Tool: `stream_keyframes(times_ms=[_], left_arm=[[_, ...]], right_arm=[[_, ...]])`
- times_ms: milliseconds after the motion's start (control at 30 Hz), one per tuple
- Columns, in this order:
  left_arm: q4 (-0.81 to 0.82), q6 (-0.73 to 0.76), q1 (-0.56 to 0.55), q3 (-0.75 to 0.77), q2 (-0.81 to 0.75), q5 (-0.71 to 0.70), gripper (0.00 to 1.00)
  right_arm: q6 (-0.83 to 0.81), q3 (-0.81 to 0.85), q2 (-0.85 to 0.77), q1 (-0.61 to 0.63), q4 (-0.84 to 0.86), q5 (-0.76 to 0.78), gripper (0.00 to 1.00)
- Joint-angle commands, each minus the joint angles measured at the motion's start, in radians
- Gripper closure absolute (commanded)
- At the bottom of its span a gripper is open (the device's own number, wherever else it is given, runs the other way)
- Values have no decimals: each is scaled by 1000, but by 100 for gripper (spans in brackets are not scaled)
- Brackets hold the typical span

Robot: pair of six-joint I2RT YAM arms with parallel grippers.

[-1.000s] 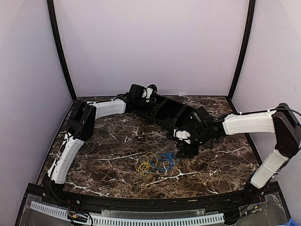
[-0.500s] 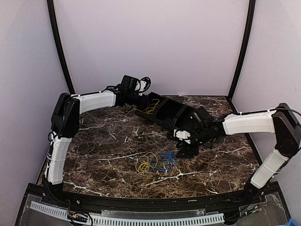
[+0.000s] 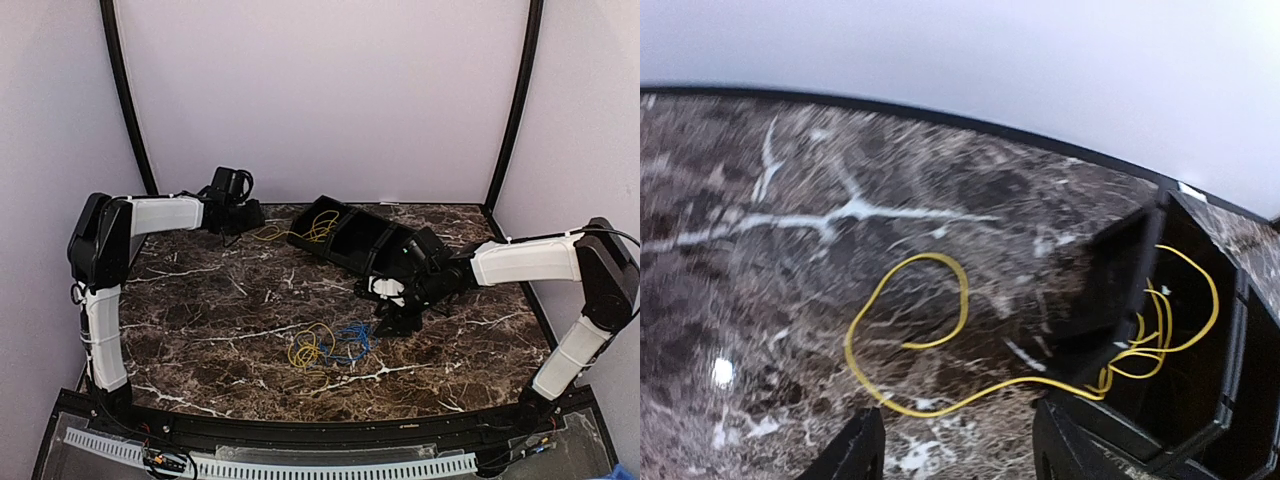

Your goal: Untangle the cables

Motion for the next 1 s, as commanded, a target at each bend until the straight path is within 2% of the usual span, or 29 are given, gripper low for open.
stream_keyframes(times_ms=[0,167,433,667,800,867,967], left_arm=[[119,-305,24,-108,-12,70,46],[337,-454,67,-243,-8,197,47],[411,-522,88,-237,58,224,47],[428,-582,110,-174,142,225,54],[429,-579,113,-105,194,213,63],[423,-566,113,-62,224,217,72],[428,-550,113,-27,245,217,97]], right_arm=[[-6,17,-3,-4,-3,-7,43],[-9,15,-1,-4,-1,-5,43],[-13,19,10,-4,-3,-4,43],[-12,17,10,-4,-2,4,43],[-15,16,17,-4,-2,7,43],[-16,16,21,-4,-3,6,43],[-18,17,20,-4,-5,13,43]])
